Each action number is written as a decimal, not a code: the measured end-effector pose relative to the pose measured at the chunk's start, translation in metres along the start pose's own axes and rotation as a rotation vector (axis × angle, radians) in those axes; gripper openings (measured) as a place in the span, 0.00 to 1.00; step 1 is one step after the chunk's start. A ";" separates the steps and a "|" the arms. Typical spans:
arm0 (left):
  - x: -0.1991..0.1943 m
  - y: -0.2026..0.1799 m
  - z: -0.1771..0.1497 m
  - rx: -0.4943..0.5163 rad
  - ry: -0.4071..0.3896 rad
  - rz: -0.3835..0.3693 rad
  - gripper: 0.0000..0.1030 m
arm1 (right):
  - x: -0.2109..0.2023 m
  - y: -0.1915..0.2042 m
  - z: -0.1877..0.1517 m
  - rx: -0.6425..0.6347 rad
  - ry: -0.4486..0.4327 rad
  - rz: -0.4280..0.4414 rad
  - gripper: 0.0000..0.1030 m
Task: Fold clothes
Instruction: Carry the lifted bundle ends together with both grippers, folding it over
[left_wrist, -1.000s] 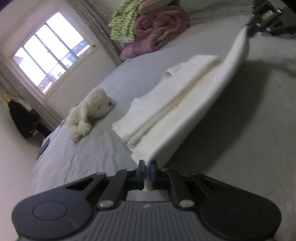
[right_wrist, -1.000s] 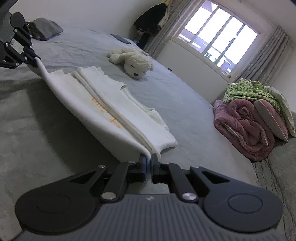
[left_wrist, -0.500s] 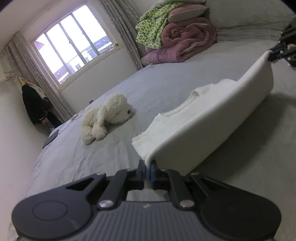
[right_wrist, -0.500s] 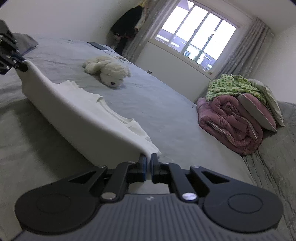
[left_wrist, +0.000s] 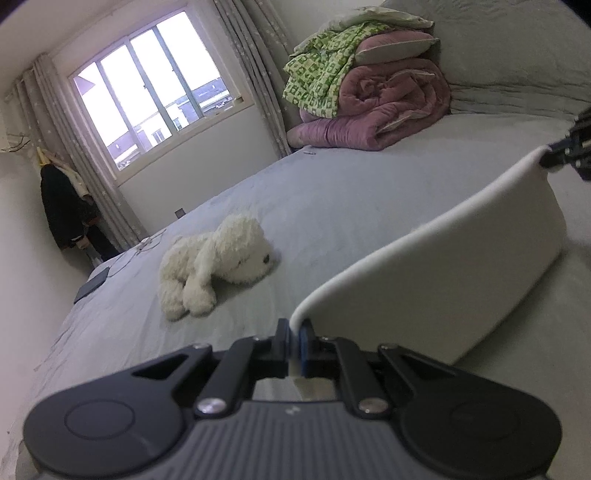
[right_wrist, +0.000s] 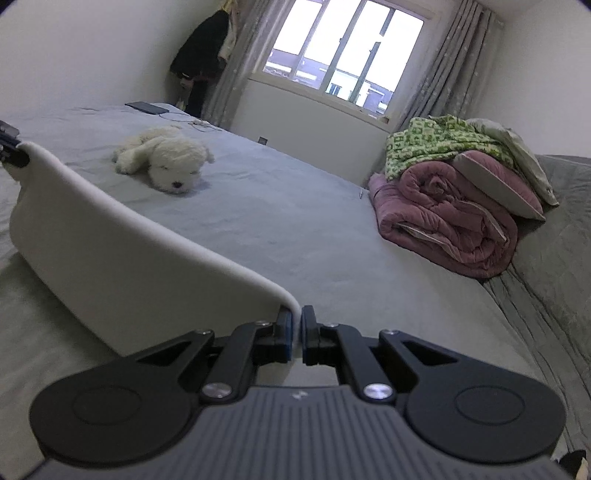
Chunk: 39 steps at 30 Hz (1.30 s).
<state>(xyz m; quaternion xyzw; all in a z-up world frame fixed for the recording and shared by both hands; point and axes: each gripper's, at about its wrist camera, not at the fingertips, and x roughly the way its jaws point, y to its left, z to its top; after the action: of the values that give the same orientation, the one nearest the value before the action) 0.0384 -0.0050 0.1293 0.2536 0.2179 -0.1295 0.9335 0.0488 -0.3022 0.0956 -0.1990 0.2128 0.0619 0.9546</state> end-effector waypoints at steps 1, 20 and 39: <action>0.006 0.003 0.003 -0.006 -0.003 -0.005 0.05 | 0.005 -0.002 0.002 0.000 0.004 0.000 0.04; 0.115 0.048 -0.005 -0.296 0.151 -0.180 0.05 | 0.113 -0.012 0.023 -0.015 0.129 0.067 0.04; 0.177 0.054 -0.017 -0.478 0.250 -0.169 0.30 | 0.168 -0.012 0.002 0.134 0.231 0.061 0.07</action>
<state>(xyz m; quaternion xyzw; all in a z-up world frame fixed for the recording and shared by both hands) 0.2057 0.0260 0.0550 0.0212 0.3762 -0.1198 0.9185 0.2039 -0.3061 0.0292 -0.1341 0.3309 0.0534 0.9326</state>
